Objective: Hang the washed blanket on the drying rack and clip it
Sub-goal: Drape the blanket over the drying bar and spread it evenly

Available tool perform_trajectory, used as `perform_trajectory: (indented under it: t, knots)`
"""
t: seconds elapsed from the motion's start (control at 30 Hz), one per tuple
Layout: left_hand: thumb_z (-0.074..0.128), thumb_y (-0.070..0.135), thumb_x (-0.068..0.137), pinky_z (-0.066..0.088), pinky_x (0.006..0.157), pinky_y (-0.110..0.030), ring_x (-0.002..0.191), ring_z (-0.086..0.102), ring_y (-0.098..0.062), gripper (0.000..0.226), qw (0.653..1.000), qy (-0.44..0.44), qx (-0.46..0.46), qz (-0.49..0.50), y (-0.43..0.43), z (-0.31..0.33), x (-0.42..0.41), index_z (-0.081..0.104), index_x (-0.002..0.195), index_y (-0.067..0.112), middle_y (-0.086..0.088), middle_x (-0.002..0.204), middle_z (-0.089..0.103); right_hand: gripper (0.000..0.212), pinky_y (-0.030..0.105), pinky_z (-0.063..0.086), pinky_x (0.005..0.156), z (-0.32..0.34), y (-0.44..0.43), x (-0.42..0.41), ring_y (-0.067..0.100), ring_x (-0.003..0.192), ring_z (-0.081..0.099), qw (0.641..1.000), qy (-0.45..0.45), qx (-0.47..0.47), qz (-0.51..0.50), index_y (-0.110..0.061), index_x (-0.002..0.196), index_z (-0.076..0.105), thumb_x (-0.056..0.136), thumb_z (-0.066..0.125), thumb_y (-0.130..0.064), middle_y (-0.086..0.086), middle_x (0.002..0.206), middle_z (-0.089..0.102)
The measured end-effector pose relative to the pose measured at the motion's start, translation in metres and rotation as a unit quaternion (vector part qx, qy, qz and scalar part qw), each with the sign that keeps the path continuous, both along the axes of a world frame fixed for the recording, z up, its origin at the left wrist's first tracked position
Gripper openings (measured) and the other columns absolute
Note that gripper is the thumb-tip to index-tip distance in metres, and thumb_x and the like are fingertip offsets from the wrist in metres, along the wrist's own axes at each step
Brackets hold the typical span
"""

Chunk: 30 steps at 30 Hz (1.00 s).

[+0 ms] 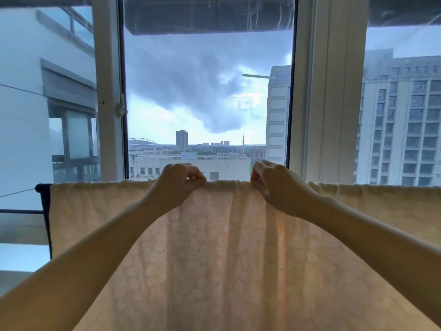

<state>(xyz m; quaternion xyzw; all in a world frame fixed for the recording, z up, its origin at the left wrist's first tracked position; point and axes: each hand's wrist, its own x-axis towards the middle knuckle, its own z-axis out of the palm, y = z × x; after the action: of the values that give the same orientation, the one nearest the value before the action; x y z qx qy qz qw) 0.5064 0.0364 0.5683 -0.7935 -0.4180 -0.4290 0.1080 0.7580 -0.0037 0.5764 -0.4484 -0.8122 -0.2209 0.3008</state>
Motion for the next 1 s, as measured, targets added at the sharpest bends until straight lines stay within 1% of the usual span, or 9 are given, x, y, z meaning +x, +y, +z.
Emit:
perform_trajectory:
  t: [0.13, 0.2, 0.3, 0.4, 0.53, 0.6, 0.7, 0.87, 1.0]
  knots:
    - [0.063, 0.017, 0.090, 0.053, 0.080, -0.026, 0.081, 0.063, -0.007, 0.010, 0.999, -0.017, 0.025, -0.014, -0.002, -0.002, 0.021, 0.073, 0.093, 0.016, 0.010, 0.087, 0.067, 0.009, 0.023, 0.048, 0.083, 0.000, -0.003, 0.002, 0.009, 0.086, 0.055, 0.999, 0.030, 0.028, -0.024, -0.015, 0.102, 0.057, 0.096, 0.052, -0.019, -0.003, 0.099, 0.059]
    - [0.064, 0.016, 0.090, 0.048, 0.077, -0.014, 0.081, 0.063, -0.006, 0.009, 0.998, -0.022, 0.036, -0.035, -0.003, -0.003, 0.037, 0.073, 0.093, 0.014, 0.005, 0.090, 0.070, 0.009, 0.024, 0.046, 0.086, 0.001, -0.004, 0.000, 0.011, 0.091, 0.054, 0.998, 0.052, 0.027, -0.016, -0.014, 0.102, 0.057, 0.095, 0.053, -0.018, -0.003, 0.102, 0.059]
    - [0.064, 0.012, 0.088, 0.041, 0.071, -0.003, 0.080, 0.063, -0.006, 0.009, 0.997, -0.023, 0.047, -0.065, -0.005, -0.002, 0.058, 0.072, 0.092, 0.011, 0.003, 0.089, 0.071, 0.003, 0.018, 0.043, 0.076, 0.004, -0.006, -0.006, 0.012, 0.090, 0.054, 0.998, 0.061, 0.016, -0.003, -0.016, 0.094, 0.056, 0.094, 0.053, -0.015, -0.003, 0.098, 0.061]
    - [0.065, 0.010, 0.087, 0.044, 0.072, -0.005, 0.079, 0.062, -0.005, 0.009, 0.995, -0.014, 0.049, -0.084, -0.006, -0.003, 0.062, 0.073, 0.092, 0.011, 0.003, 0.088, 0.070, 0.007, 0.012, 0.039, 0.067, 0.005, -0.005, -0.010, 0.012, 0.084, 0.055, 0.998, 0.056, 0.009, 0.000, -0.018, 0.088, 0.055, 0.091, 0.053, -0.012, -0.003, 0.091, 0.061]
    - [0.066, 0.023, 0.089, 0.053, 0.074, -0.016, 0.077, 0.063, 0.001, 0.009, 0.997, -0.007, 0.026, -0.068, -0.003, -0.005, 0.041, 0.071, 0.095, 0.018, 0.009, 0.091, 0.067, 0.006, 0.024, 0.052, 0.072, 0.001, -0.001, -0.006, 0.012, 0.077, 0.058, 0.998, 0.056, -0.032, -0.012, -0.017, 0.090, 0.053, 0.090, 0.053, -0.011, -0.002, 0.088, 0.060]
    - [0.066, 0.025, 0.089, 0.052, 0.073, -0.014, 0.076, 0.059, 0.007, 0.011, 0.999, -0.001, 0.022, -0.042, 0.000, -0.006, 0.024, 0.071, 0.097, 0.020, 0.013, 0.092, 0.065, 0.006, 0.026, 0.055, 0.072, 0.002, 0.002, -0.008, 0.013, 0.079, 0.061, 0.997, 0.064, -0.046, 0.001, -0.017, 0.092, 0.052, 0.090, 0.053, -0.011, -0.001, 0.089, 0.061]
    - [0.065, 0.023, 0.090, 0.052, 0.077, -0.019, 0.079, 0.059, 0.004, 0.013, 1.000, 0.004, 0.015, -0.014, 0.002, -0.005, -0.002, 0.071, 0.100, 0.018, 0.012, 0.093, 0.065, 0.010, 0.027, 0.057, 0.074, 0.002, 0.010, -0.022, 0.013, 0.083, 0.064, 0.997, 0.058, -0.045, 0.035, -0.017, 0.101, 0.052, 0.092, 0.055, -0.014, -0.001, 0.096, 0.063]
    - [0.064, 0.024, 0.091, 0.045, 0.074, -0.008, 0.080, 0.058, 0.006, 0.016, 1.000, 0.019, 0.007, 0.007, 0.005, -0.006, -0.044, 0.070, 0.105, 0.019, 0.012, 0.094, 0.065, 0.018, 0.024, 0.055, 0.071, -0.006, 0.025, -0.058, 0.009, 0.076, 0.063, 0.998, 0.033, -0.016, 0.050, -0.016, 0.105, 0.058, 0.096, 0.052, -0.031, -0.004, 0.096, 0.065]
    - [0.064, 0.021, 0.091, 0.048, 0.080, -0.014, 0.087, 0.061, 0.000, 0.023, 1.000, 0.018, 0.007, 0.008, 0.009, -0.007, -0.079, 0.068, 0.113, 0.018, 0.011, 0.103, 0.064, 0.019, 0.030, 0.056, 0.069, -0.008, 0.030, -0.089, 0.011, 0.075, 0.062, 0.998, 0.029, 0.000, 0.053, -0.017, 0.102, 0.059, 0.096, 0.052, -0.033, -0.004, 0.095, 0.063]
